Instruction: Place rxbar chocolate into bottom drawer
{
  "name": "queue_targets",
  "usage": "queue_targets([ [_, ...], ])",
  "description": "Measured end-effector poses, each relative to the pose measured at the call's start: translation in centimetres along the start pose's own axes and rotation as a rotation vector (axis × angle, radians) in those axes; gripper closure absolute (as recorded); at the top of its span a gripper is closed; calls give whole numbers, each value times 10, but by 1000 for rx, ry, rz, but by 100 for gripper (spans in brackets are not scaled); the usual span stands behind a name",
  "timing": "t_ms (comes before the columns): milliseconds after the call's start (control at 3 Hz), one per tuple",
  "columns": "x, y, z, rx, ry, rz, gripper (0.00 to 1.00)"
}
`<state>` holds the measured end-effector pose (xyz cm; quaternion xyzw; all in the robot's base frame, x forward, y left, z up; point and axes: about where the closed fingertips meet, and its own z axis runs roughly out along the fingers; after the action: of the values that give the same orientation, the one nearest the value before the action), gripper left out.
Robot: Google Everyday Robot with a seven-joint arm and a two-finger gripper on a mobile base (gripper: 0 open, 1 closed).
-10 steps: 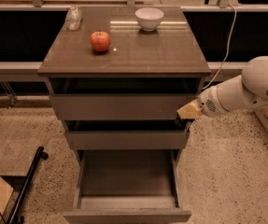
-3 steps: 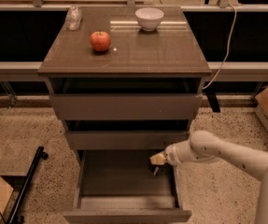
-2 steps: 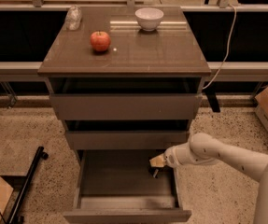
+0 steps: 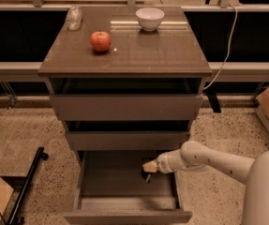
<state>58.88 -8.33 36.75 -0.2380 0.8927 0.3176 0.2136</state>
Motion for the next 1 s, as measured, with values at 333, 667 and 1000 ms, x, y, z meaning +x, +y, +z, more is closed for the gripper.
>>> queue_targets([
  [333,16,-6,48,-4,10,27,100],
  [667,39,-24,89,-2,32,86,100],
  [1000,69,-54,117,22,59,181,100],
])
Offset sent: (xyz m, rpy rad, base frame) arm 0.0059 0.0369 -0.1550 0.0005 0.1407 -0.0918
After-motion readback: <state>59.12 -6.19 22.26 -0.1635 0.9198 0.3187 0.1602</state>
